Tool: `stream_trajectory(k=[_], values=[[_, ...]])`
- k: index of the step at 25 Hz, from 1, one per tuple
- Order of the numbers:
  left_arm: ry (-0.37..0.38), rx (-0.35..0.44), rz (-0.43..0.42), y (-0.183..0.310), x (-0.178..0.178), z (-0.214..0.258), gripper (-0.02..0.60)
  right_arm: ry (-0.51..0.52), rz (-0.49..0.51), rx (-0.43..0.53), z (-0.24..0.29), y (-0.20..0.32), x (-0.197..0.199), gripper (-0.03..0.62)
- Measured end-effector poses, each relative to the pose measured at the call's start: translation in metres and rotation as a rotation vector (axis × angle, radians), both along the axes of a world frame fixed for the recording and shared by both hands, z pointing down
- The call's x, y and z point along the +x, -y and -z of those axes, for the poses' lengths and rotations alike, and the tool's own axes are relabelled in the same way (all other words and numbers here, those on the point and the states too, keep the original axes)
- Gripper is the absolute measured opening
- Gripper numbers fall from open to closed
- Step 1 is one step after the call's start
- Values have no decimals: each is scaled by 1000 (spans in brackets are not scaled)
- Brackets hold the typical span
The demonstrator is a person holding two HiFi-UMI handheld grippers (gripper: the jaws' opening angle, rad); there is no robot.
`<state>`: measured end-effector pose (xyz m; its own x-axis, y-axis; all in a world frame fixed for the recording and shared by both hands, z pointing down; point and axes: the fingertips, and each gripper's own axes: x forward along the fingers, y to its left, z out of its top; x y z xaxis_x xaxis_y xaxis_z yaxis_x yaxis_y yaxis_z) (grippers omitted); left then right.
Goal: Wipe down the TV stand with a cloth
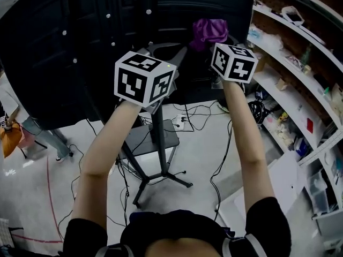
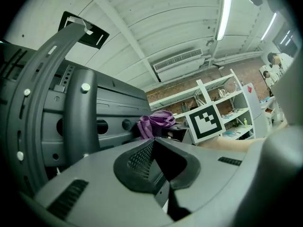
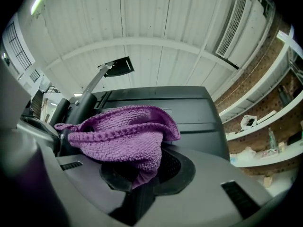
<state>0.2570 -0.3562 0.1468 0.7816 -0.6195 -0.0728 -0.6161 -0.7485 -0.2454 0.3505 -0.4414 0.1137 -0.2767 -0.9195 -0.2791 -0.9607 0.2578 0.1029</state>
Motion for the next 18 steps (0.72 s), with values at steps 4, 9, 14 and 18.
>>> stream_trajectory(k=[4,9,14,18], values=[[-2,-7,-14,0,11,-4,6,4,-34,-12,-4,1,20,64],[-6,-18,-23,-3,13,-6,6,13,-90,-34,-9,-3,36,64],[-20,-13,-38,-4,5,4,6,-10,-51,-11,5,-21,14,64],[-29,5,-32,-15,-14,10,6,-46,59,84,37,-61,-35,64]])
